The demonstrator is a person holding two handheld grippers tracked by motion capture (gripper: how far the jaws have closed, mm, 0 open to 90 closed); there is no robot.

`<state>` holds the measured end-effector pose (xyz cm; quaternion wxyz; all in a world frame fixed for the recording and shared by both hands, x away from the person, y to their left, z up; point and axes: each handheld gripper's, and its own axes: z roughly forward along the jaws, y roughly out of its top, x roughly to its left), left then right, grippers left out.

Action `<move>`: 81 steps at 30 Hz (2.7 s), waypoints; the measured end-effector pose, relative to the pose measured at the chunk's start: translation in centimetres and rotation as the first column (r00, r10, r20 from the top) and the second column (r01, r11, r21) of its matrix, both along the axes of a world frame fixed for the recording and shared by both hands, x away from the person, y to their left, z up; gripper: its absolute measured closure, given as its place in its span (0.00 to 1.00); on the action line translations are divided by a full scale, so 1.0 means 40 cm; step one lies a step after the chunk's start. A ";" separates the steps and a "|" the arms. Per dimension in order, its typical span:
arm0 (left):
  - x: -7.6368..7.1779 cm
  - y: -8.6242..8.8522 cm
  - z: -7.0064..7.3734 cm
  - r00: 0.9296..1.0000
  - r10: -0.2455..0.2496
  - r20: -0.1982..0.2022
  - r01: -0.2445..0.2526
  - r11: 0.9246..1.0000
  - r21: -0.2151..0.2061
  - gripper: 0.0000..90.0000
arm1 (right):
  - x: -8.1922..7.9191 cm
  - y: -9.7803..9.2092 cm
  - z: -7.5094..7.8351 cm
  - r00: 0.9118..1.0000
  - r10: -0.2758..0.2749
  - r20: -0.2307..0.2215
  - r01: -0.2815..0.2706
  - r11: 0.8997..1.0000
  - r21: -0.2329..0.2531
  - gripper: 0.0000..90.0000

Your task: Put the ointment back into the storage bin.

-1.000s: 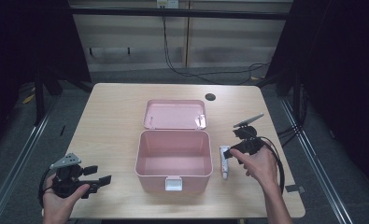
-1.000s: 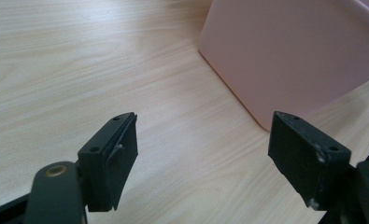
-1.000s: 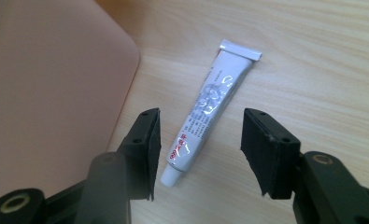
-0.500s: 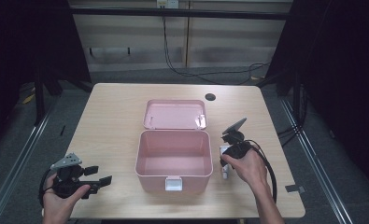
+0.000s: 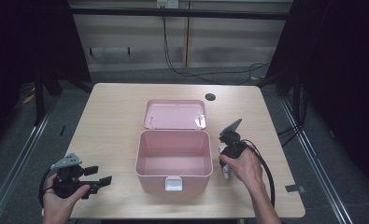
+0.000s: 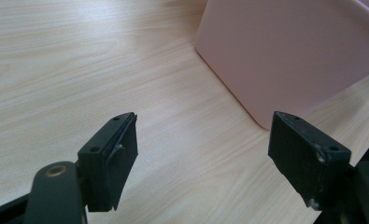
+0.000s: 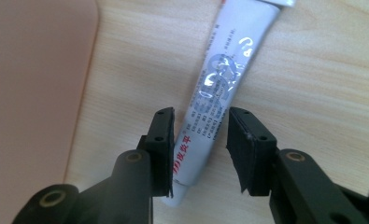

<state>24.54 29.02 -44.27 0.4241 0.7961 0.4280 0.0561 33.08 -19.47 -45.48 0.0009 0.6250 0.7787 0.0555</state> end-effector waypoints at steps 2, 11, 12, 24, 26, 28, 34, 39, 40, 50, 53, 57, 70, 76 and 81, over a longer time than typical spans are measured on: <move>0.000 0.000 0.000 1.000 0.000 0.000 0.000 1.000 -0.003 0.27 | 0.002 0.002 -0.007 1.000 0.002 -0.008 -0.002 1.000 -0.014 0.71; -0.001 0.000 0.000 1.000 0.002 0.001 -0.002 1.000 -0.003 0.27 | 0.006 0.009 -0.019 1.000 0.020 -0.021 -0.021 0.997 -0.070 0.77; -0.001 -0.001 0.000 1.000 0.006 0.000 -0.006 1.000 -0.007 0.27 | 0.006 0.010 -0.020 1.000 0.020 -0.021 -0.021 0.997 -0.071 0.77; -0.001 0.000 0.000 1.000 0.001 0.000 -0.001 1.000 -0.003 0.27 | 0.010 0.013 -0.029 0.998 0.054 -0.037 -0.057 0.994 -0.088 0.77; -0.001 0.000 0.000 1.000 0.001 -0.001 -0.001 1.000 -0.002 0.27 | 0.010 0.013 -0.030 0.998 0.055 -0.037 -0.059 0.994 -0.089 0.77; -0.001 0.000 0.000 1.000 0.000 -0.002 0.000 1.000 -0.001 0.27 | 0.013 0.008 -0.030 0.997 0.059 -0.049 -0.062 0.995 -0.072 0.78; 0.000 -0.003 -0.002 1.000 0.001 -0.006 -0.001 1.000 -0.003 0.27 | 0.016 -0.002 -0.030 0.996 0.070 -0.052 -0.073 0.996 -0.050 0.78; -0.001 -0.002 -0.001 1.000 0.002 -0.004 -0.002 1.000 -0.004 0.27 | 0.014 -0.005 -0.025 0.996 0.076 -0.040 -0.078 0.996 -0.047 0.80; -0.001 -0.001 -0.001 1.000 0.002 -0.005 -0.002 1.000 -0.006 0.27 | 0.013 -0.006 -0.025 0.996 0.083 -0.037 -0.084 0.996 -0.039 0.80; -0.002 -0.002 0.000 1.000 -0.004 -0.004 0.004 1.000 -0.006 0.27 | 0.001 -0.013 -0.004 0.992 0.125 -0.013 -0.125 0.992 -0.030 0.80; -0.002 -0.002 0.000 1.000 -0.004 -0.004 0.004 1.000 -0.002 0.27 | -0.002 -0.017 -0.002 0.988 0.156 -0.014 -0.156 0.987 -0.030 0.80; -0.002 -0.003 0.000 1.000 -0.006 -0.004 0.006 1.000 -0.001 0.27 | -0.005 -0.030 0.003 0.986 0.168 -0.010 -0.169 0.985 -0.028 0.80; -0.002 -0.002 0.000 1.000 -0.003 -0.003 0.003 1.000 -0.005 0.27 | -0.025 -0.084 0.045 0.989 0.138 0.054 -0.142 0.987 0.074 0.80; -0.002 -0.002 0.000 1.000 -0.004 -0.004 0.004 1.000 -0.008 0.27 | -0.037 -0.102 0.067 0.986 0.134 0.096 -0.143 0.985 0.098 0.80; -0.002 -0.002 0.000 1.000 -0.004 -0.004 0.004 1.000 -0.008 0.27 | -0.045 -0.109 0.082 0.981 0.142 0.130 -0.157 0.981 0.111 0.80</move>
